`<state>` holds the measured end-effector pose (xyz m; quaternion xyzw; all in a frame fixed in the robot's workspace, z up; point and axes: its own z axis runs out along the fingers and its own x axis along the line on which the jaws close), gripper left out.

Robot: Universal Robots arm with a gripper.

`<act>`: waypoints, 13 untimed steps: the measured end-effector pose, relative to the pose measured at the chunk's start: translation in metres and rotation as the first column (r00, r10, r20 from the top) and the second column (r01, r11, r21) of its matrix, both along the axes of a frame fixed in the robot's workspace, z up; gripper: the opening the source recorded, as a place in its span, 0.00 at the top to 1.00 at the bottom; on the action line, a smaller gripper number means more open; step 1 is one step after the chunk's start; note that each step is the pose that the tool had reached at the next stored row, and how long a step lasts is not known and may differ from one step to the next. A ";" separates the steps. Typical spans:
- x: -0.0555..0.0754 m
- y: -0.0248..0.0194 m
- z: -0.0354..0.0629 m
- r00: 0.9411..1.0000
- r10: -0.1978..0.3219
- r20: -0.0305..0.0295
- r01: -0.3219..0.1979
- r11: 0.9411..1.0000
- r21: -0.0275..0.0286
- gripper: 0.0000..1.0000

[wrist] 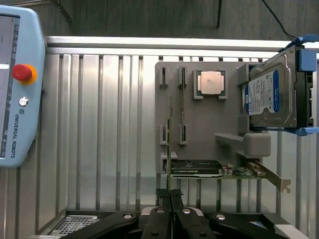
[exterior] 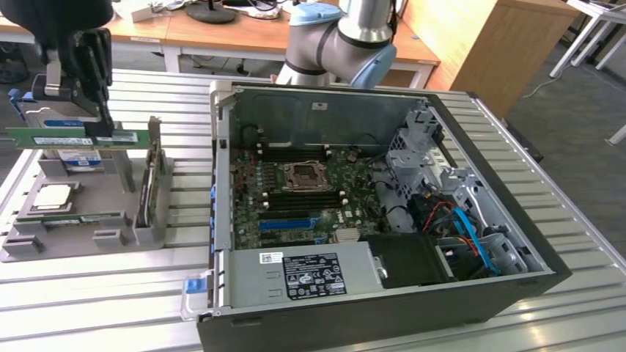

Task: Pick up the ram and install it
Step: 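Pick up the ram and move it above insertion slot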

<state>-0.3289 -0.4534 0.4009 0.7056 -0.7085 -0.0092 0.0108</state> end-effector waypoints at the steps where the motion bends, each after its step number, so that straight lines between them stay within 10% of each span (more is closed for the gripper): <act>1: 0.002 0.0000 0.0000 1.000 0.000 0.000 0.000 1.000 0.000 0.88; 13: 0.026 0.0000 0.0000 1.000 0.000 0.000 0.000 1.000 0.000 0.88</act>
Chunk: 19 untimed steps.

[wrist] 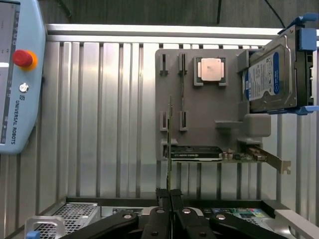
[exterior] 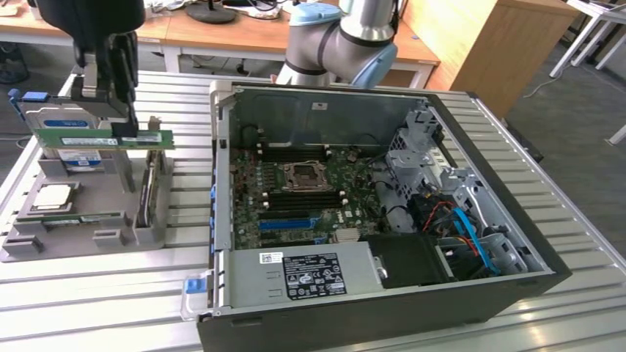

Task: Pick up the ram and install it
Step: 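Pick up the ram and move it above insertion slot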

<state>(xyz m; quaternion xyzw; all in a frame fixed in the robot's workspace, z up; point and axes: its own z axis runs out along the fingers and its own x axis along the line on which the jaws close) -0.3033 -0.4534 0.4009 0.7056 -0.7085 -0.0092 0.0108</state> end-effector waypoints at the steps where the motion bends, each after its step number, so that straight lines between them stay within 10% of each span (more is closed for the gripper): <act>1: 0.002 0.0000 0.0000 1.000 0.000 0.000 0.000 1.000 0.000 0.88; 19: 0.040 0.0000 0.0000 1.000 0.000 0.000 0.000 1.000 0.000 0.88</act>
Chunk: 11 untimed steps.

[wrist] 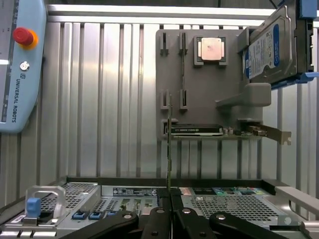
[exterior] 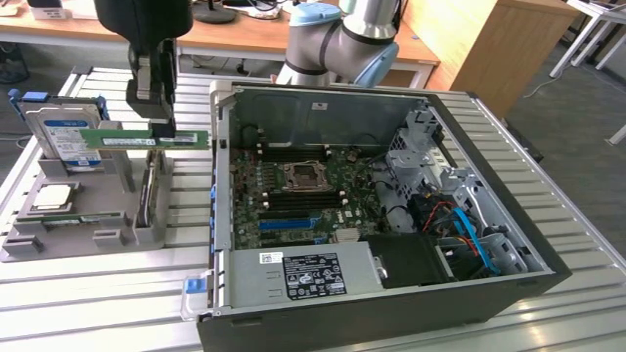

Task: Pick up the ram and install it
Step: 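Pick up the ram and move it above insertion slot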

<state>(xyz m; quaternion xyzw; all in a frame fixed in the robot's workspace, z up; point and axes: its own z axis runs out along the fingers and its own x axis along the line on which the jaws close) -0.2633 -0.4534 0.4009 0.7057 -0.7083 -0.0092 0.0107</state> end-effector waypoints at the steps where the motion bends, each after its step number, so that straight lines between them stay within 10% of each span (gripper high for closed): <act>1: 0.003 0.0000 0.0000 1.000 0.000 0.000 0.000 1.000 0.000 0.88; 11: 0.034 0.0000 0.0000 1.000 0.001 0.000 -0.001 1.000 0.000 0.88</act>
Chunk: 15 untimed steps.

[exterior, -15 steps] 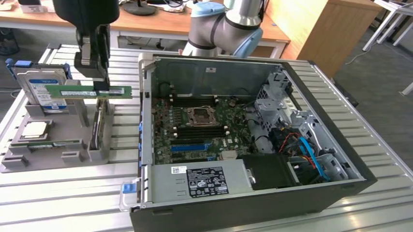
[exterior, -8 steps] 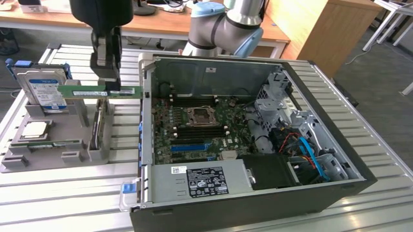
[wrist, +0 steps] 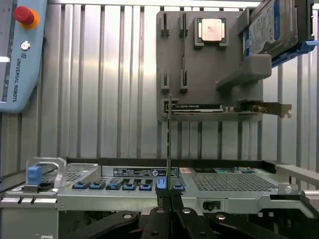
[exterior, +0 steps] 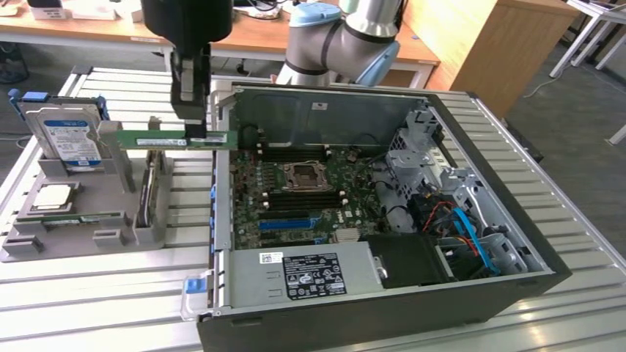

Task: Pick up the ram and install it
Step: 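Pick up the ram and move it above insertion slot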

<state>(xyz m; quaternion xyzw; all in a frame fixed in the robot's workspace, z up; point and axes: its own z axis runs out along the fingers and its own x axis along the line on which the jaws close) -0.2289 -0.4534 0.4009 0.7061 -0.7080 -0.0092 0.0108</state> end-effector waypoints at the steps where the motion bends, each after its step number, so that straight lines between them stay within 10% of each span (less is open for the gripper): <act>1: 0.003 0.0000 0.0000 1.000 0.000 0.000 0.000 1.000 0.000 0.88; 15: 0.048 0.0000 0.0001 1.000 0.002 0.000 -0.002 1.000 0.000 0.88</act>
